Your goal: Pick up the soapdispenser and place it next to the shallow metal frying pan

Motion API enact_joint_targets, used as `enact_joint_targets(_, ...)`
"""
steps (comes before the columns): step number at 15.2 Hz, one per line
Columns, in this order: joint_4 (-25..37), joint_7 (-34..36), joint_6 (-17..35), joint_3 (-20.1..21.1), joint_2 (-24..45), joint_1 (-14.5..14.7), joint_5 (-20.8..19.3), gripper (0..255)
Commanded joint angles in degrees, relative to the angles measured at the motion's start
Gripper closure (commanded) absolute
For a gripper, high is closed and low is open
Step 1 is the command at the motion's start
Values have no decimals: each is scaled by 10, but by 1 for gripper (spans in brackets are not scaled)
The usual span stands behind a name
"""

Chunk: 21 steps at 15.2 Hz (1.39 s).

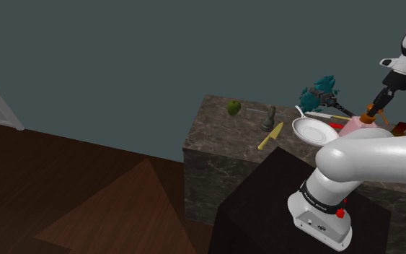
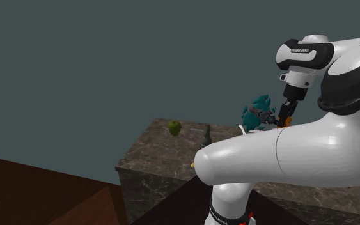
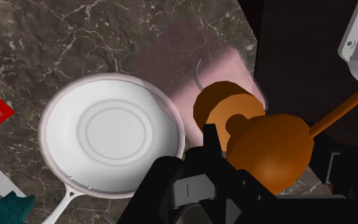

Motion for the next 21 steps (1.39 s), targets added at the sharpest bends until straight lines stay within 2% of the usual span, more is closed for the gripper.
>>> enact_joint_targets(1,-12,1,14,-10,0,1,-7,255)
enact_joint_targets(21,-96,11,143,-126,18,20,-82,255)
